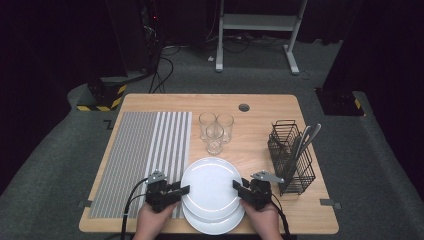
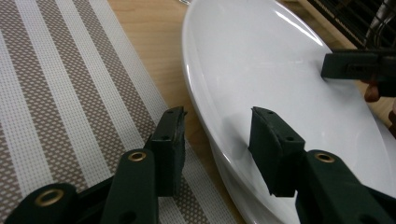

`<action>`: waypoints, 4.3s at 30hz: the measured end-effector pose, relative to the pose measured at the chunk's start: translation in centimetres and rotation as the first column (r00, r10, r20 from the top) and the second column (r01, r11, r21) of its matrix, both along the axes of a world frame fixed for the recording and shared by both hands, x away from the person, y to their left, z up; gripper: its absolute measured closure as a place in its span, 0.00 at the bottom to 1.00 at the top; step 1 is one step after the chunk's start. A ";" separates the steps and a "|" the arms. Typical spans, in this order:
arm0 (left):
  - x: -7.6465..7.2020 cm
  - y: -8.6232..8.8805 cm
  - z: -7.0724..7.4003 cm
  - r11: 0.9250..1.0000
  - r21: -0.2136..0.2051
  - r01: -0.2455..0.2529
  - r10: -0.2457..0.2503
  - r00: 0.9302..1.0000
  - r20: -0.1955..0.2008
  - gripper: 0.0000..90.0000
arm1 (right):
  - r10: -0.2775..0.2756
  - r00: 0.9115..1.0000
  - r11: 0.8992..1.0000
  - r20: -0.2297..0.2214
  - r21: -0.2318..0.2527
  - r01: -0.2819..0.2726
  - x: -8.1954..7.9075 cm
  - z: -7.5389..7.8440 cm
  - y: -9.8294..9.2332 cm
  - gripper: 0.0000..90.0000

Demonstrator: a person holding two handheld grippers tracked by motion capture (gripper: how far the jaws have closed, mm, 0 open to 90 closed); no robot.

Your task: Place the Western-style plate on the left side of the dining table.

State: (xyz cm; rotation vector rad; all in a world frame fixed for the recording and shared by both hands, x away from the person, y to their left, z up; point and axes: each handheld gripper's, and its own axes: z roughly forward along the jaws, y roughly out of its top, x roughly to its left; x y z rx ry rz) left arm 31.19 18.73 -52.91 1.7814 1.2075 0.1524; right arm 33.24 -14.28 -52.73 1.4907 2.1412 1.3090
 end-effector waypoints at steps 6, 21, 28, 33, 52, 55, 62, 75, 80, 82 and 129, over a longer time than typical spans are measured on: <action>-0.1 -0.2 -0.2 1.000 -0.017 -0.007 0.007 1.000 0.000 0.69 | -0.003 1.000 1.000 0.011 -0.002 0.003 0.0 0.1 0.0 0.72; 1.2 -0.4 0.2 0.999 0.002 -0.038 0.038 0.999 0.011 0.75 | -0.027 0.999 0.999 0.022 0.047 0.026 0.3 0.5 -0.3 0.79; 2.1 -0.7 0.1 0.999 -0.012 -0.034 0.034 0.999 0.016 0.76 | -0.043 0.999 0.998 0.026 0.042 0.042 1.2 1.0 -0.5 0.80; 2.9 -0.8 0.1 0.999 -0.023 -0.046 0.047 0.999 0.026 0.76 | -0.057 0.998 0.997 0.029 0.049 0.055 2.2 1.2 -0.4 0.81; 3.0 -0.9 -0.4 0.997 -0.051 -0.064 0.068 0.995 0.073 0.77 | -0.040 0.999 0.999 0.011 0.017 0.040 3.4 0.6 -0.6 0.59; 2.9 -0.9 -0.4 0.997 -0.051 -0.064 0.068 0.995 0.074 0.77 | -0.037 0.999 0.999 0.009 0.001 0.037 3.0 0.6 -0.6 0.58; 2.9 -0.9 -0.4 0.997 -0.050 -0.066 0.069 0.995 0.076 0.78 | -0.024 1.000 1.000 -0.005 -0.005 0.024 1.7 0.4 -0.7 0.57; 2.9 -1.0 -0.4 0.996 -0.050 -0.072 0.076 0.995 0.071 0.78 | 0.001 1.000 1.000 -0.024 0.016 0.000 0.1 0.0 -0.8 0.58; 2.9 -1.0 -0.3 0.997 -0.045 -0.069 0.072 0.995 0.067 0.77 | -0.012 1.000 1.000 -0.009 0.000 0.012 -0.3 0.1 -0.4 0.61; 2.9 -1.0 -0.3 0.997 -0.046 -0.069 0.072 0.995 0.066 0.77 | -0.015 1.000 1.000 -0.001 -0.006 0.015 -0.3 0.1 -0.5 0.62; 2.2 -1.6 -0.8 0.999 -0.037 -0.034 0.036 0.998 0.041 0.64 | -0.042 0.999 0.999 0.013 0.030 0.042 1.4 0.2 -0.5 0.69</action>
